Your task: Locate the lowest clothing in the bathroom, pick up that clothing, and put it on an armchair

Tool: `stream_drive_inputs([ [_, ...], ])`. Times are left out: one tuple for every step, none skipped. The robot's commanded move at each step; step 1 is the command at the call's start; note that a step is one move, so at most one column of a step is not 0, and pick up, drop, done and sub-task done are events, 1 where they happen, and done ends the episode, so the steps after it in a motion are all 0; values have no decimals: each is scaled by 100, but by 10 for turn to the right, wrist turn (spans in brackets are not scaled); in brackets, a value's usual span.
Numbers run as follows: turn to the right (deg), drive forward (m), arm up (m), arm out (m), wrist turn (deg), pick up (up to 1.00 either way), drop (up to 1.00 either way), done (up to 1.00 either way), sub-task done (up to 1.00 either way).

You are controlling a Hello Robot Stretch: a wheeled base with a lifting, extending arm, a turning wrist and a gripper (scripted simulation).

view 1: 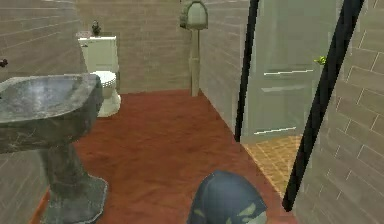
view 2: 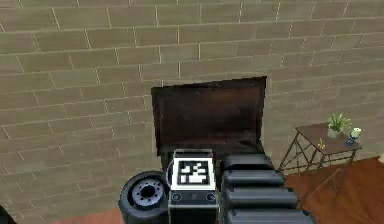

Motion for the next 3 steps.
stream_drive_inputs([
  [0,100,0,0,0,0,0,0,0],
  [210,0,0,0,0,0,0,0,0],
  [0,10,0,0,0,0,0,0,0],
])
